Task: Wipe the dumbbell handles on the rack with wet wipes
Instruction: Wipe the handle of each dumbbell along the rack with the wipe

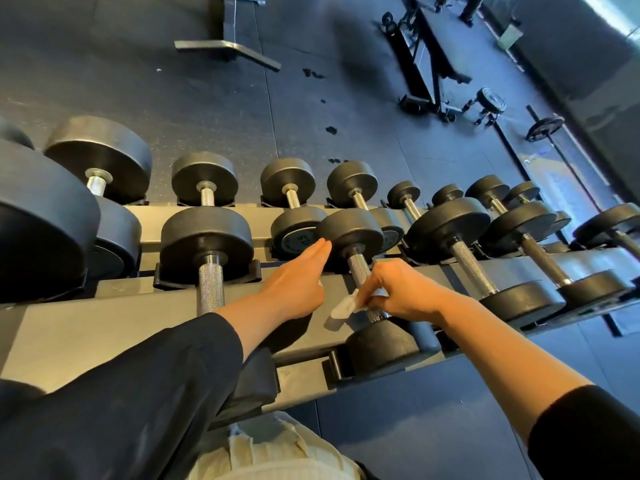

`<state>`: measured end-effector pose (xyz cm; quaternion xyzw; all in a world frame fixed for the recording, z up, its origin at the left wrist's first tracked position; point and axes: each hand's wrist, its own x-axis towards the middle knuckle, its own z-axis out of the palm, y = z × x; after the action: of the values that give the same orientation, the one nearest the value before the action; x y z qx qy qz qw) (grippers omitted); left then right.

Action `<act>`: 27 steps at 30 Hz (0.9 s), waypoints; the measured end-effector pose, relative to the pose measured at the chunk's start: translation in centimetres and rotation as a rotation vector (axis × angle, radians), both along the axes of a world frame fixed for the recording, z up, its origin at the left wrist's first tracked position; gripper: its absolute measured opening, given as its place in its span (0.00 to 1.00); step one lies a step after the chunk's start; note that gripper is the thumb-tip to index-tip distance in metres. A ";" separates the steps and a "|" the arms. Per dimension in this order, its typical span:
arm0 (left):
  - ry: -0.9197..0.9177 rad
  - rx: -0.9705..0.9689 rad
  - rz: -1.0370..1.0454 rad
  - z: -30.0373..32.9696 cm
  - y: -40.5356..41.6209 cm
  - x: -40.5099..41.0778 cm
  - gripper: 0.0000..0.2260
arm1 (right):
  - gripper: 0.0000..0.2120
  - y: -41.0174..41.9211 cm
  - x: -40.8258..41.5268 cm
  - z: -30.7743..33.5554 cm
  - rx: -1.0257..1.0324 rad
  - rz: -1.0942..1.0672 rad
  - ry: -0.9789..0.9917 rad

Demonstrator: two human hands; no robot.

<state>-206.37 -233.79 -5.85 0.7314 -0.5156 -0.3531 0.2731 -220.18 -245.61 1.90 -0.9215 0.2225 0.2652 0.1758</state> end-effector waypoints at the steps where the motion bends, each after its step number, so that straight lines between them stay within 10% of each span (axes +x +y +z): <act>1: 0.002 -0.001 -0.001 -0.1 0.0 0.0 0.33 | 0.08 0.0 -0.2 0.0 0.048 -0.031 0.018; 6: -0.002 0.006 -0.016 -0.1 0.1 0.1 0.32 | 0.05 0.2 -0.4 0.4 0.129 -0.102 0.033; 11: -0.009 0.015 -0.015 0.0 0.2 -0.1 0.33 | 0.20 -0.6 0.9 -0.7 -0.213 -0.191 -0.281; 27: -0.029 0.007 0.052 0.2 0.0 -0.8 0.32 | 0.11 0.2 1.3 -2.8 -0.266 -0.246 -0.266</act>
<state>-207.13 -233.82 -5.65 0.7505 -0.4991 -0.3372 0.2721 -218.90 -245.44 -0.86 -0.9293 0.3414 0.0864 0.1114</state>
